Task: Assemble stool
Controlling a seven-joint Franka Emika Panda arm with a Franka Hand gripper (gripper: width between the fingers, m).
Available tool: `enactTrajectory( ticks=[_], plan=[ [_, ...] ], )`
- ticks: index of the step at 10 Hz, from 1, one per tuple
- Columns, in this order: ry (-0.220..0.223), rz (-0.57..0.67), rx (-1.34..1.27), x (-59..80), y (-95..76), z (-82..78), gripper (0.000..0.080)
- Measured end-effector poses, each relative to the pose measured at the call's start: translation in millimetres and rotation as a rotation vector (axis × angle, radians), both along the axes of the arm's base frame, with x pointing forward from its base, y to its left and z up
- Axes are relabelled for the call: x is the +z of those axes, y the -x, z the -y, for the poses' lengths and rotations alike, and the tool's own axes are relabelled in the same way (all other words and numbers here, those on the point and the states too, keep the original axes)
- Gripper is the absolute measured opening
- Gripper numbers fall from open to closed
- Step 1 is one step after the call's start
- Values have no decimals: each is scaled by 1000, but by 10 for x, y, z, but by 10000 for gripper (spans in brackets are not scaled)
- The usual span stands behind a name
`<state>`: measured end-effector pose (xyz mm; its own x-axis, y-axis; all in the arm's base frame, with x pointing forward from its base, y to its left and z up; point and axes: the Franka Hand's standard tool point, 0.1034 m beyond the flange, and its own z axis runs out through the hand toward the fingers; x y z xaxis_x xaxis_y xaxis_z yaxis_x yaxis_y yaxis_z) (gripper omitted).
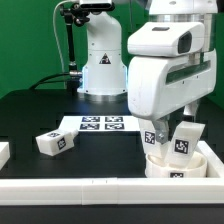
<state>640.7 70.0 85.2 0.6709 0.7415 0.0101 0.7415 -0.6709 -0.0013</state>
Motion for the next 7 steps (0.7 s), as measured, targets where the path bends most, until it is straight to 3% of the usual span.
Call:
enactTrajectory(
  ticks=[1, 2, 3, 7],
  plan=[
    [0, -2, -2, -12, 6, 13, 561],
    [0, -2, -3, -12, 5, 18, 561],
    [0, -2, -17, -12, 5, 21, 362],
    [-1, -4, -204, -12, 5, 26, 336]
  ],
)
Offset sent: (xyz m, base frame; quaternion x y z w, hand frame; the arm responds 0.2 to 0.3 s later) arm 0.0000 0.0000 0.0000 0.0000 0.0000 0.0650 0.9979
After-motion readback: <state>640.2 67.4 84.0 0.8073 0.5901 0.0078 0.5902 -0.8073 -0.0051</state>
